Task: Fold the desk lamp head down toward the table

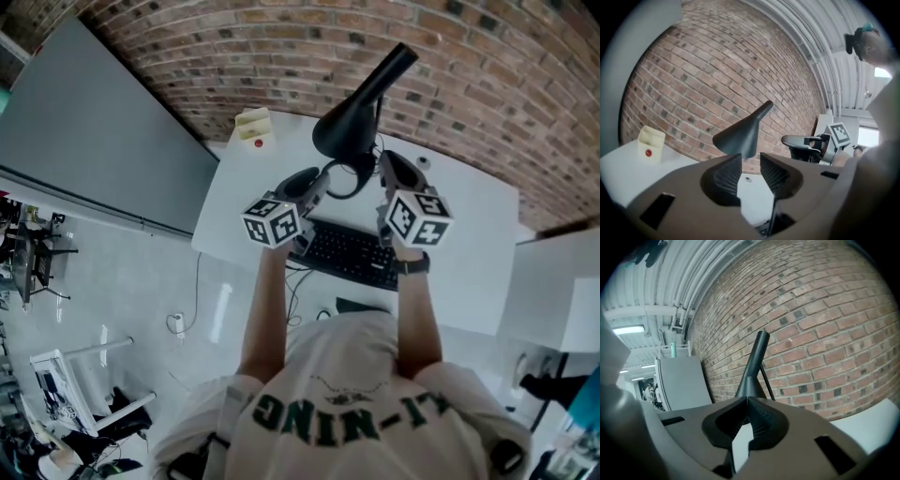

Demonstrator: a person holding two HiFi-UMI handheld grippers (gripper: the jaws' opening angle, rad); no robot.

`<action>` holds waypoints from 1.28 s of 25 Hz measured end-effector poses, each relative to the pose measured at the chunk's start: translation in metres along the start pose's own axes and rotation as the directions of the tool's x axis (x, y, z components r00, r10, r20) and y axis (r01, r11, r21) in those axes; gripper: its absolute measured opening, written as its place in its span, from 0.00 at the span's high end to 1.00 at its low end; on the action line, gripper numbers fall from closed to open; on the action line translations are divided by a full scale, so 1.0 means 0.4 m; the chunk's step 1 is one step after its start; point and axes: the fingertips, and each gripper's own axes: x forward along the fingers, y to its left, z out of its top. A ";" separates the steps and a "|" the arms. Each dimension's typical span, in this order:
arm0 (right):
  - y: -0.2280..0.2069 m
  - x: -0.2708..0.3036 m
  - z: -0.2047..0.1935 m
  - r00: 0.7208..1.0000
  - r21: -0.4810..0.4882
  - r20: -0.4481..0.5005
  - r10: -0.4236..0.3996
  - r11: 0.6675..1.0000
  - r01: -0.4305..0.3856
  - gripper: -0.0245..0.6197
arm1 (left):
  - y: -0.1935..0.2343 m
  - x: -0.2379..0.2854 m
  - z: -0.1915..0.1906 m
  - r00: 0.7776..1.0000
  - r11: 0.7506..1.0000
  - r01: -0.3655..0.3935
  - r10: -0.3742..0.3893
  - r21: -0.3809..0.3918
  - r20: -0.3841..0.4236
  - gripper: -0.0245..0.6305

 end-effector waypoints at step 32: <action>0.184 -0.199 -0.017 0.989 -0.254 0.130 -0.064 0.962 0.096 0.95 | -0.137 -0.294 0.168 0.907 0.795 -0.410 0.301 0.447 0.295 0.96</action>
